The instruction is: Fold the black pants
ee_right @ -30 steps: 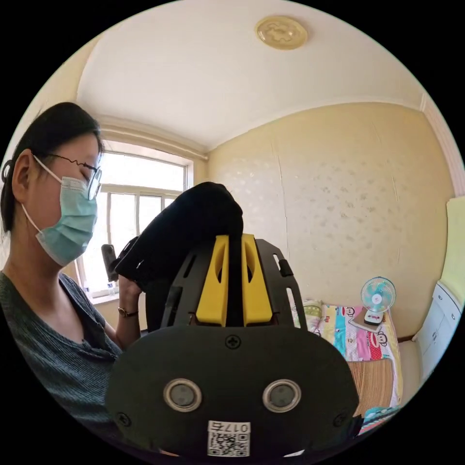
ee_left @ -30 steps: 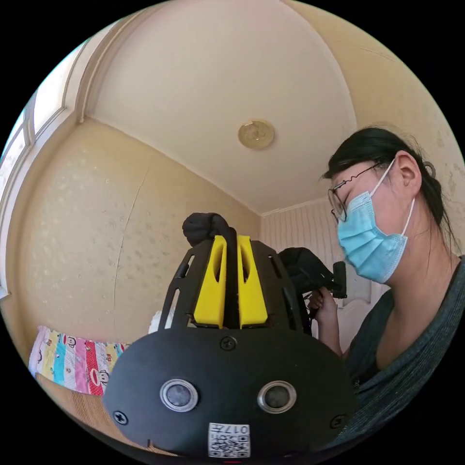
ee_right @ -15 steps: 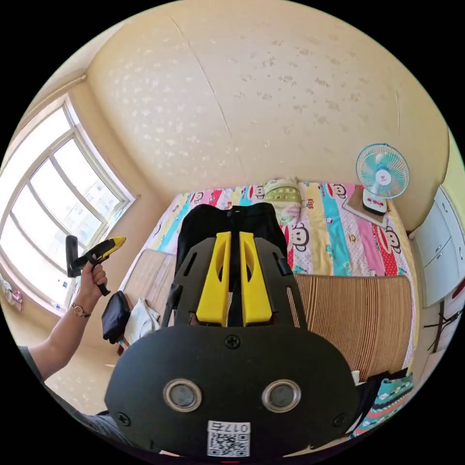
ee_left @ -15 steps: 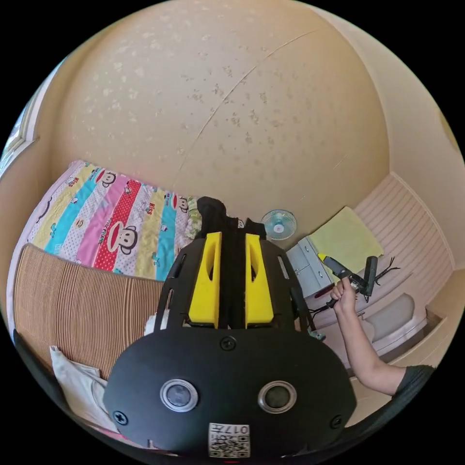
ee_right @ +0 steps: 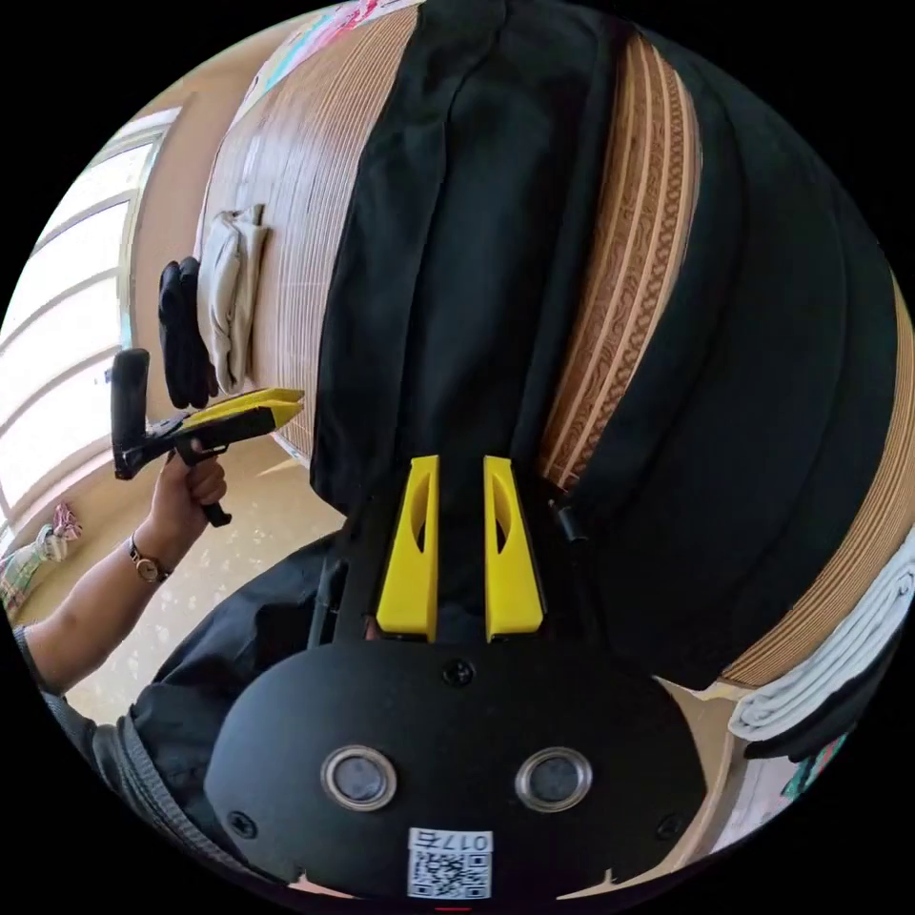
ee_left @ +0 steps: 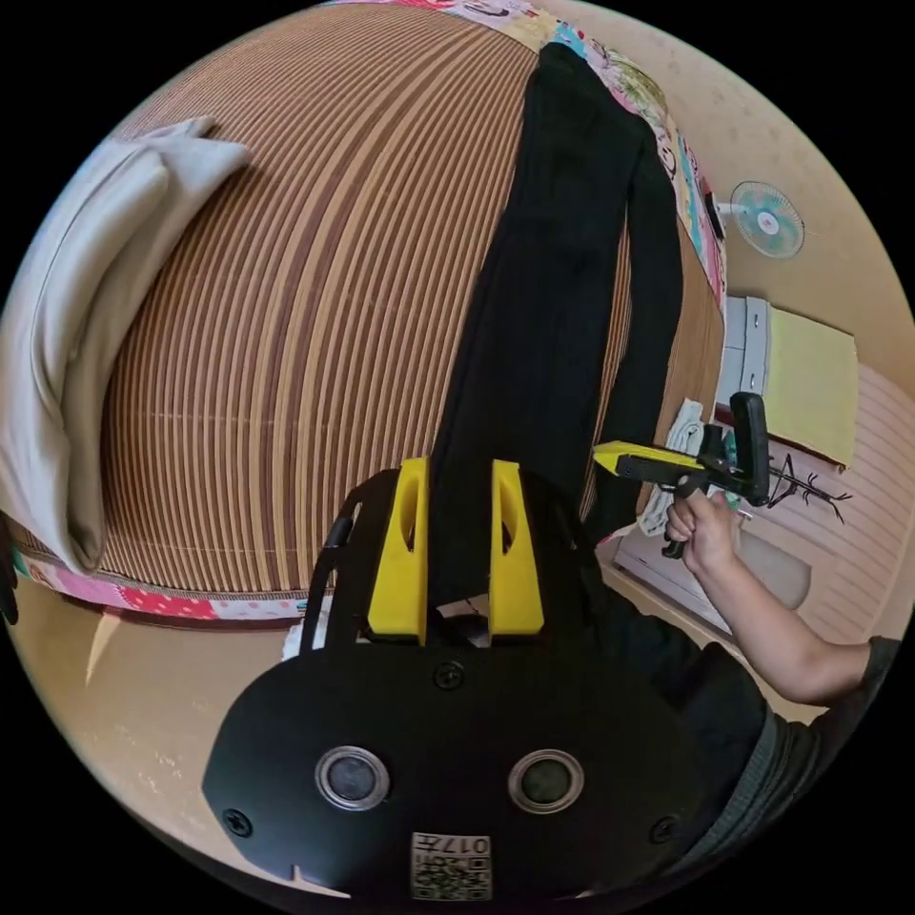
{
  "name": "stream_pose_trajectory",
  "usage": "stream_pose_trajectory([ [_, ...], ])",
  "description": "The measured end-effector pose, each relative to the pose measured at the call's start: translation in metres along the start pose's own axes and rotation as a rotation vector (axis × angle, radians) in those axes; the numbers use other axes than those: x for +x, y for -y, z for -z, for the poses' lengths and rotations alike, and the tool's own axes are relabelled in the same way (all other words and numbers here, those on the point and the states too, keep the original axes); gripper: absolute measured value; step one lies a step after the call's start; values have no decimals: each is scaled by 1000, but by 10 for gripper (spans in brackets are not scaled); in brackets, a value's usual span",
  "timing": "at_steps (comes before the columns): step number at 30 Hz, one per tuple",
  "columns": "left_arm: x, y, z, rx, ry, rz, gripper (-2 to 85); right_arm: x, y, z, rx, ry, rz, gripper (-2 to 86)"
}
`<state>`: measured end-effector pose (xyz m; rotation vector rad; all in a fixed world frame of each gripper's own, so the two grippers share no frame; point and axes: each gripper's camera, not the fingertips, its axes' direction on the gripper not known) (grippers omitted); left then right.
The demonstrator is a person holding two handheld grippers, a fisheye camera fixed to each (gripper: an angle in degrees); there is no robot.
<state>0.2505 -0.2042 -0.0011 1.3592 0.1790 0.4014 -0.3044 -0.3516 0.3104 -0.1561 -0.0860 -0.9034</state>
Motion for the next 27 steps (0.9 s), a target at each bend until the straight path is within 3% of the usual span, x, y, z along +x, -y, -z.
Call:
stream_pose_trajectory([
  [2,-1,-13,-4,1,47,-27,109,-14,-12,13,28,-130,35,63],
  [6,-12,-35,-12,-50,218,-92,63,-23,-26,39,-15,-168,91,40],
  [9,-28,-59,-9,-118,172,-40,44,-15,-47,56,-72,-87,67,27],
  [11,-34,-80,-7,-154,195,-39,41,6,-63,88,-92,72,-29,20],
  [14,-44,-111,21,-122,195,13,25,40,-104,173,156,169,-96,12],
  [18,-53,-142,56,-63,175,-8,3,96,-144,240,277,-55,-241,7],
  [19,-54,-145,57,-68,191,-13,2,113,-146,243,253,-105,-235,6],
  [22,-61,-156,54,-115,240,-29,2,140,-139,203,-58,-101,-175,5],
  [27,-57,-181,63,-110,225,-63,2,117,-194,206,-26,-149,-135,6],
])
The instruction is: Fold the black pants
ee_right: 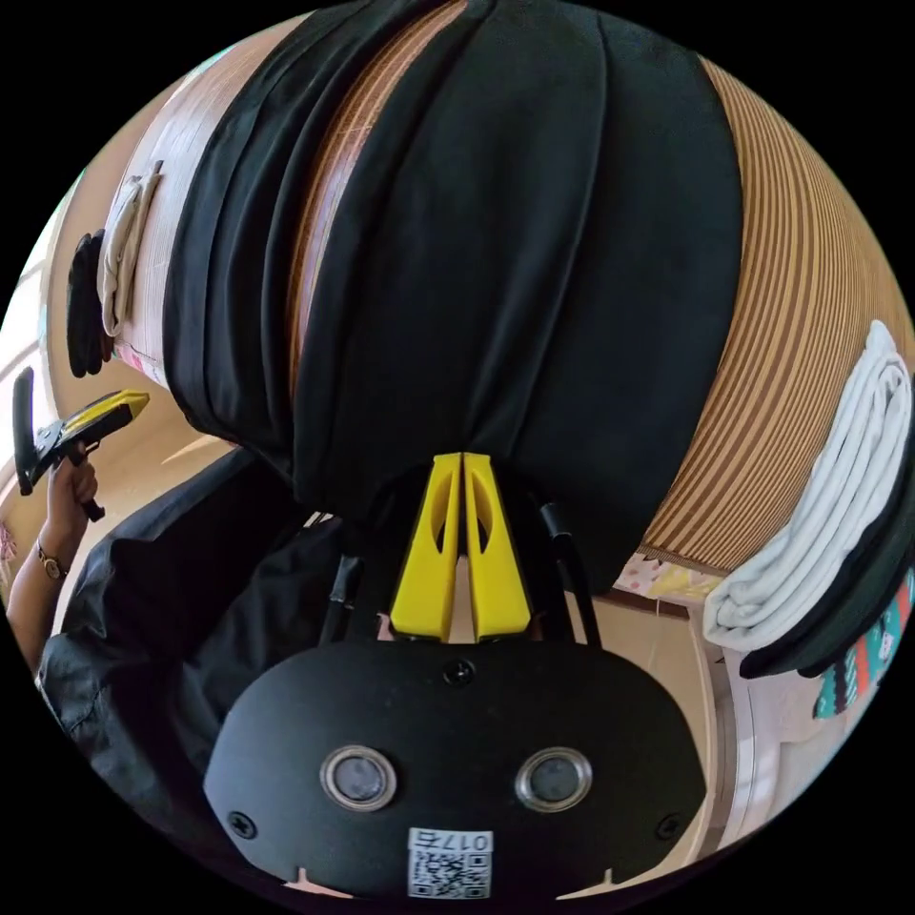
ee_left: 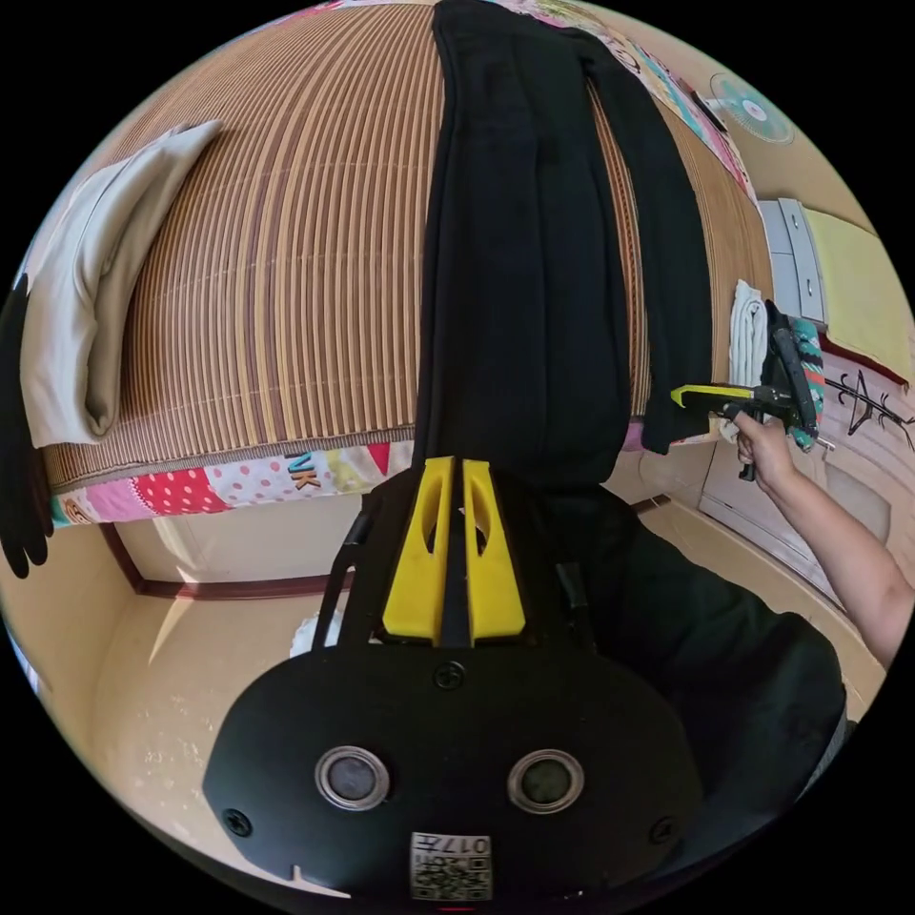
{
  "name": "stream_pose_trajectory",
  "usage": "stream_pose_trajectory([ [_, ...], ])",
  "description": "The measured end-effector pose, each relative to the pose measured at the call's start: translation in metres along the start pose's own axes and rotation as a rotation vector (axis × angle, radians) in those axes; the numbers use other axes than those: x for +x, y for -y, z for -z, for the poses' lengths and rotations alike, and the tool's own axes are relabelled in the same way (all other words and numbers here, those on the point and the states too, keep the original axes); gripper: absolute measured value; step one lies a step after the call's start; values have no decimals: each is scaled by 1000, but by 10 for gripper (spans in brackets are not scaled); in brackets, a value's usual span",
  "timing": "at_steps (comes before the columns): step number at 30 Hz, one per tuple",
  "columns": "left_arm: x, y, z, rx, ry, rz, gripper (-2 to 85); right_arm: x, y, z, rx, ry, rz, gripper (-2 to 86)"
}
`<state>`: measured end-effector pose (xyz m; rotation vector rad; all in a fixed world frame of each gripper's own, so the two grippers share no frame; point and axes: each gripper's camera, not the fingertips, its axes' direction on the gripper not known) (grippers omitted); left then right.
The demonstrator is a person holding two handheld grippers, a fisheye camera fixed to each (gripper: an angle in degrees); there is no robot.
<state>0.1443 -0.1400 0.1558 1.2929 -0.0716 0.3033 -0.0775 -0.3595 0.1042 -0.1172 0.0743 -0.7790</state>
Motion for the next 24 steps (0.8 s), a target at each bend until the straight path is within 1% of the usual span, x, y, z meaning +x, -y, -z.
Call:
stream_pose_trajectory([
  [3,8,-10,4,2,-25,-22,3,5,-33,8,-37,134,34,10],
  [4,10,-12,5,3,-30,-27,4,12,-54,19,19,142,28,13],
  [5,14,-15,6,0,-43,-35,4,23,-76,31,87,103,-15,17],
  [6,18,-17,8,-2,-57,-45,4,30,-86,37,114,80,-49,20],
  [7,20,-18,9,-1,-63,-51,4,49,-106,46,153,51,-138,31],
  [8,24,-20,12,9,-73,-62,4,70,-123,54,182,50,-233,46],
  [9,28,-23,15,23,-85,-73,4,81,-132,57,197,61,-274,60],
  [10,30,-24,16,28,-93,-78,4,100,-146,60,217,101,-326,89],
  [12,35,-27,16,37,-130,-86,4,126,-159,57,217,185,-370,108],
  [14,38,-29,14,32,-153,-82,5,152,-163,39,138,315,-389,110],
  [17,44,-34,12,30,-187,-74,9,162,-172,21,84,440,-324,84],
  [19,49,-37,12,27,-214,-78,12,166,-188,32,122,486,-288,56],
  [21,57,-41,18,30,-267,-78,19,163,-210,53,175,494,-262,44],
  [24,77,-43,36,73,-343,-121,41,129,-248,109,273,439,-99,34],
])
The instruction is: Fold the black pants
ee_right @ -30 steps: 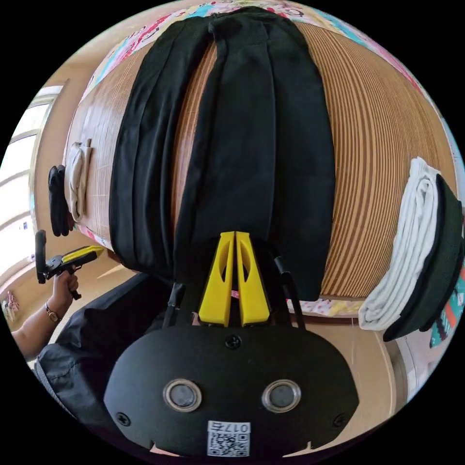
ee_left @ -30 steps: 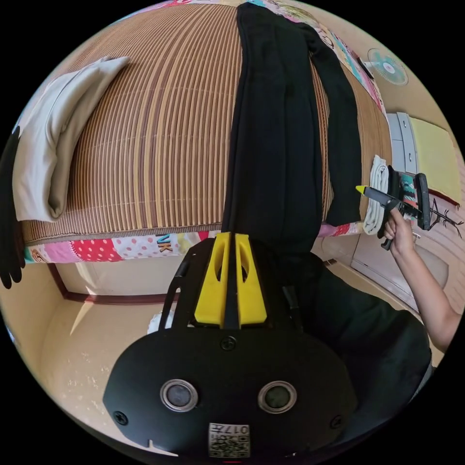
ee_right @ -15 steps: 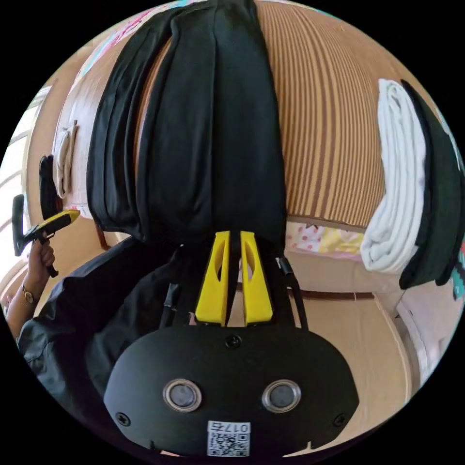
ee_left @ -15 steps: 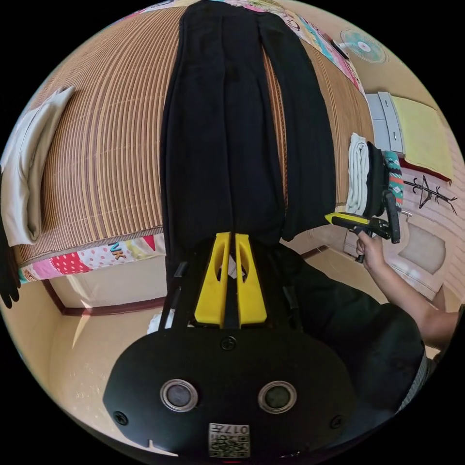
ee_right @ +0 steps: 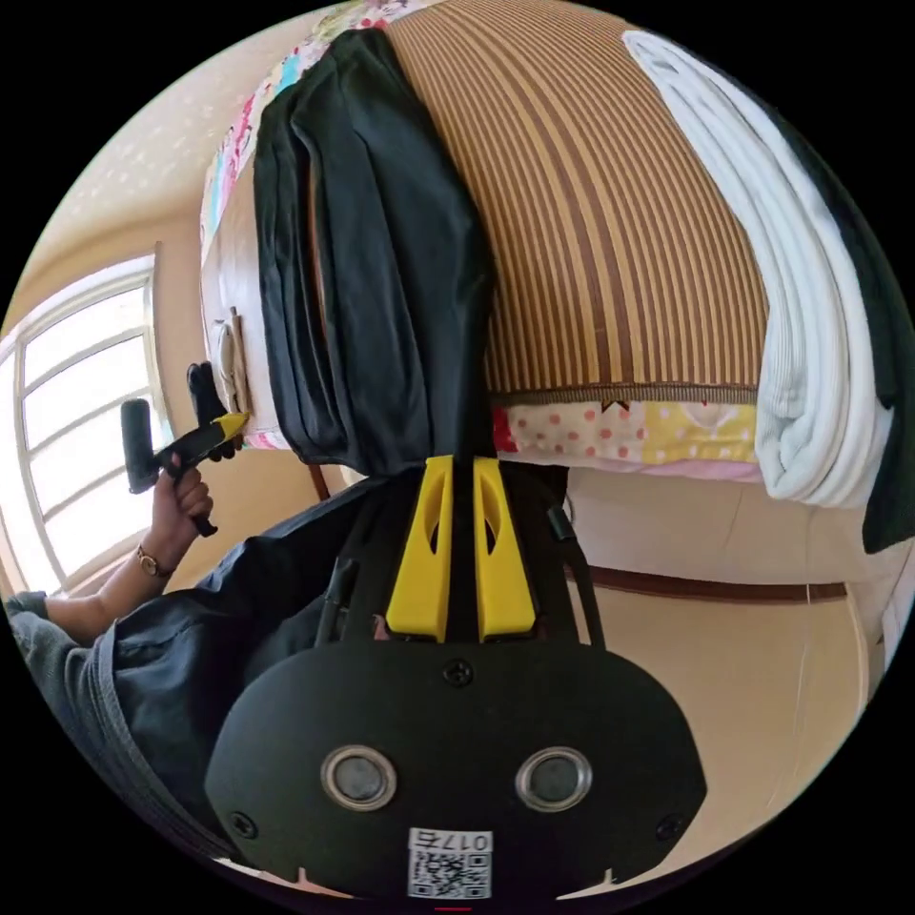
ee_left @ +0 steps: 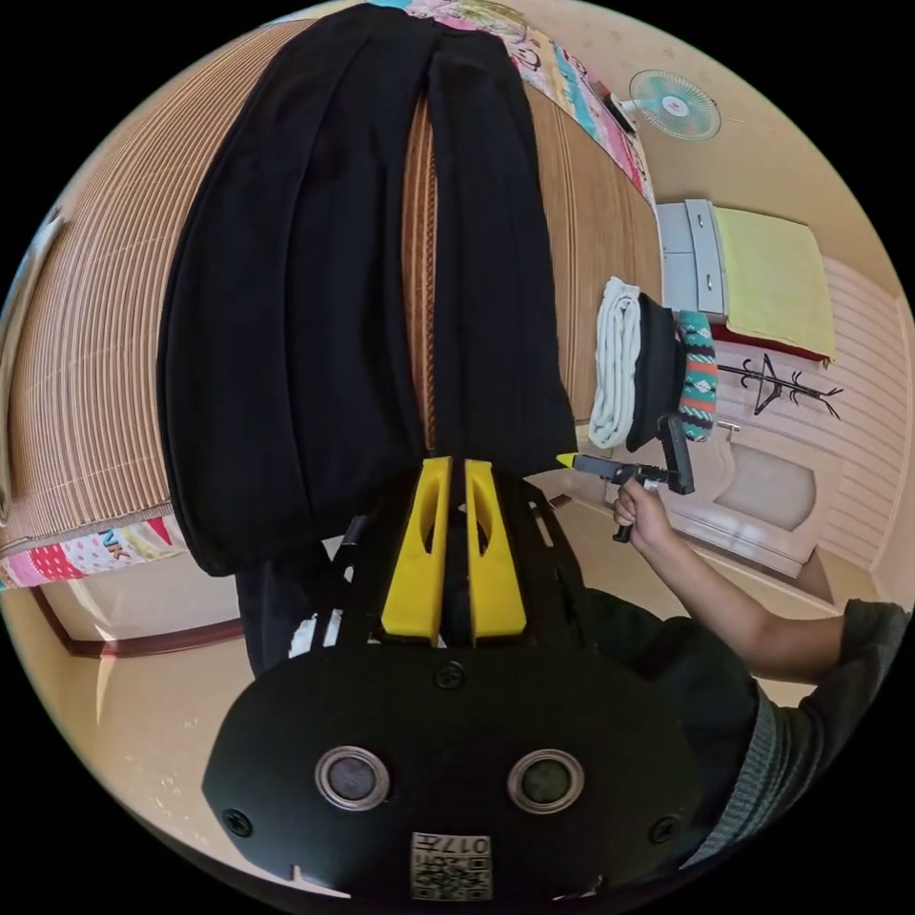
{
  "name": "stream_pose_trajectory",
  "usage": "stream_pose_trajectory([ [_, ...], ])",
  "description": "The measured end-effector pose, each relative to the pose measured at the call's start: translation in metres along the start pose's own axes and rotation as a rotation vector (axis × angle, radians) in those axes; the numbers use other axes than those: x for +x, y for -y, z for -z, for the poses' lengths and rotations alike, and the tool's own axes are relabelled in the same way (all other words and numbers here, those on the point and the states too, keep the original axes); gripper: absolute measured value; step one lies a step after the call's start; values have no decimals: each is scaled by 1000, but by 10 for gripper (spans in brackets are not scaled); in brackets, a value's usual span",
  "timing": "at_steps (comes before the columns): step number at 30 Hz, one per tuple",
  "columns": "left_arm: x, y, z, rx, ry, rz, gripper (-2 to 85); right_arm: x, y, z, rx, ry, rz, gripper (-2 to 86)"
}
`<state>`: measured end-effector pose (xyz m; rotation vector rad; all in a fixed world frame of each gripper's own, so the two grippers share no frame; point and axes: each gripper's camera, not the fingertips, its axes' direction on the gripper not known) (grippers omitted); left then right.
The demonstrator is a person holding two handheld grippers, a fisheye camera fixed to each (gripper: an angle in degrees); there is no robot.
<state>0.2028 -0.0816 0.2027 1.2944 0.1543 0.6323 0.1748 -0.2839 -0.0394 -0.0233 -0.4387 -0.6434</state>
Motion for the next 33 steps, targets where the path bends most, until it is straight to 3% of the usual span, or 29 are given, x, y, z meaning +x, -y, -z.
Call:
stream_pose_trajectory([
  [7,91,33,7,-13,-32,-171,135,-131,-25,37,-60,62,394,29],
  [11,138,55,1,-97,186,-261,163,-166,-14,23,-158,201,534,28],
  [13,138,61,-14,-184,312,-239,150,-169,-8,21,-185,285,563,28],
  [15,120,54,-16,-151,307,-188,50,-163,1,15,-253,319,591,29],
  [17,98,48,-8,-123,185,-134,35,-142,13,-1,-371,194,625,30],
  [21,60,35,19,-59,35,-60,19,-81,70,4,-406,-94,500,34],
  [24,40,24,28,-17,7,-23,15,-30,167,40,-283,-85,334,51],
  [29,13,10,30,30,-44,41,12,22,344,104,132,234,53,89],
  [33,-3,2,25,39,-60,72,11,25,414,111,344,366,-47,115],
])
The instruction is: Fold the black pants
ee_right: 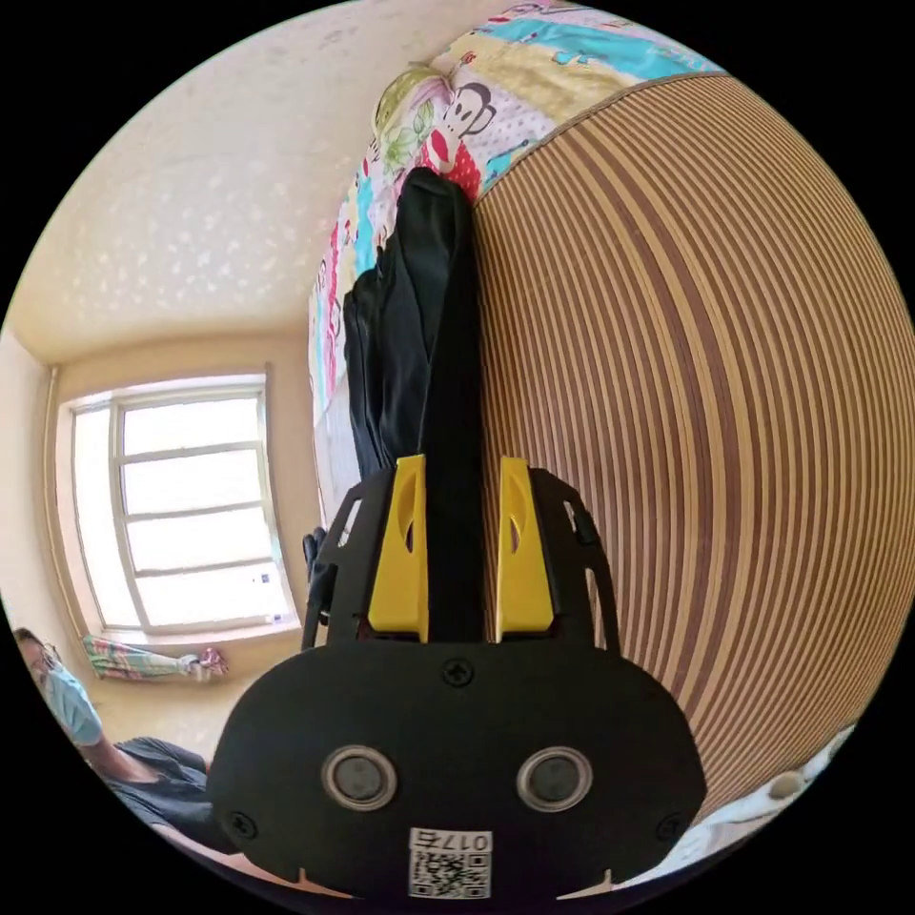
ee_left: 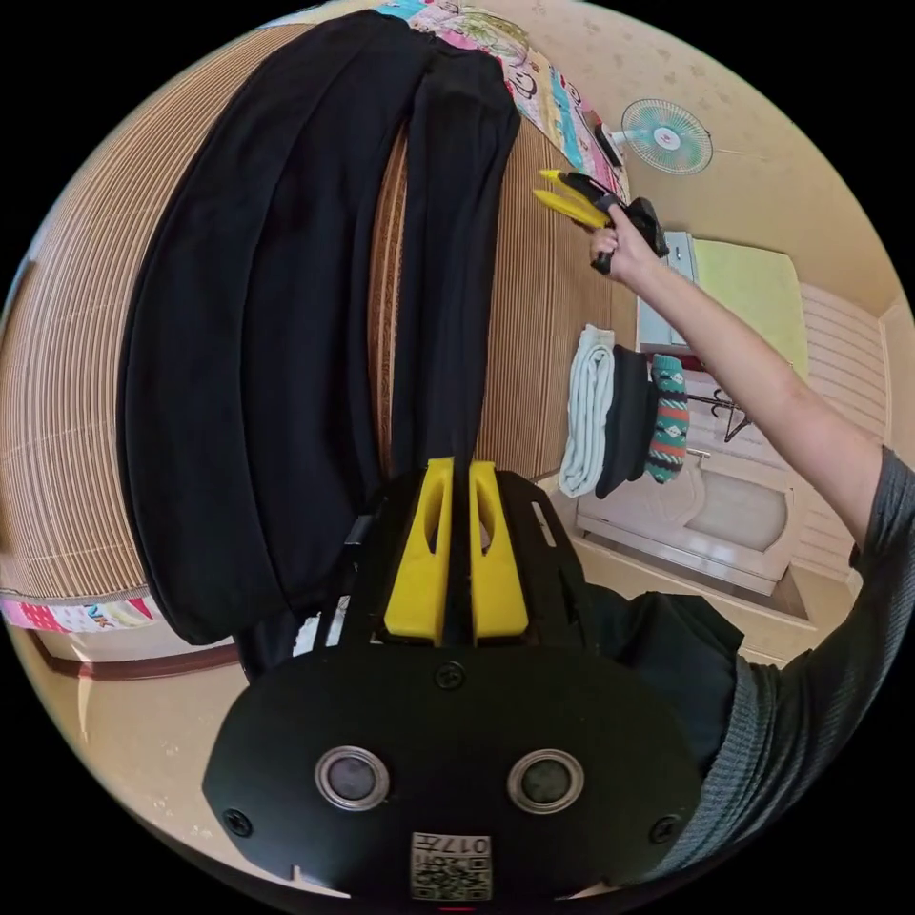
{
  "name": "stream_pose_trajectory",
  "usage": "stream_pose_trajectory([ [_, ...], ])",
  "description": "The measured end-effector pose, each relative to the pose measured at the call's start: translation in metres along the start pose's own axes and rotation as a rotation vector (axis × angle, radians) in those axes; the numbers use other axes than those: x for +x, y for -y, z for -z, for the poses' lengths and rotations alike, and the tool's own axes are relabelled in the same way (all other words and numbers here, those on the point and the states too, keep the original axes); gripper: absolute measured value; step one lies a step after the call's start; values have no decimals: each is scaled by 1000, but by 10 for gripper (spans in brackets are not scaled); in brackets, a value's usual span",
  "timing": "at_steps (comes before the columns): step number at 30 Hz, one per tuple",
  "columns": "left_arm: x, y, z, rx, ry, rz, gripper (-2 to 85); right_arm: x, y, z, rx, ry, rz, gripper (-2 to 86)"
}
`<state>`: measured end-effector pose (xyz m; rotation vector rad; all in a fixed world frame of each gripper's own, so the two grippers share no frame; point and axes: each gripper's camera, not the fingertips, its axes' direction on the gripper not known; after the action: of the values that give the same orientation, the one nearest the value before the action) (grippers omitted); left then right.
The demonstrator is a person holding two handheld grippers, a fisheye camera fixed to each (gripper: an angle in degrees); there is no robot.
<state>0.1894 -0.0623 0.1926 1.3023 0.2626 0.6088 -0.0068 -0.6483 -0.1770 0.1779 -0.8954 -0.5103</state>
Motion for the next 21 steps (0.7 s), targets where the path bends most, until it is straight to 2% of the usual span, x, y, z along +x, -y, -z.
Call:
stream_pose_trajectory([
  [4,-7,-5,1,-1,9,1,11,-12,47,-35,125,-22,-35,130],
  [6,-8,-8,3,11,1,-5,10,-18,63,-52,127,-66,-23,127],
  [9,-10,-9,5,12,-17,-7,10,-36,80,-76,106,-246,24,89],
  [10,-10,-9,5,13,-21,-6,9,-49,83,-84,107,-363,45,70],
  [11,-11,-10,7,19,-32,-4,9,-70,80,-91,133,-486,90,55],
  [13,-11,-12,12,29,-58,-5,9,-112,73,-102,178,-597,205,42],
  [17,-8,-29,27,76,-113,15,8,-226,48,-157,177,-614,542,32],
  [21,-7,-60,47,135,-117,57,9,-297,42,-230,79,-508,719,29],
])
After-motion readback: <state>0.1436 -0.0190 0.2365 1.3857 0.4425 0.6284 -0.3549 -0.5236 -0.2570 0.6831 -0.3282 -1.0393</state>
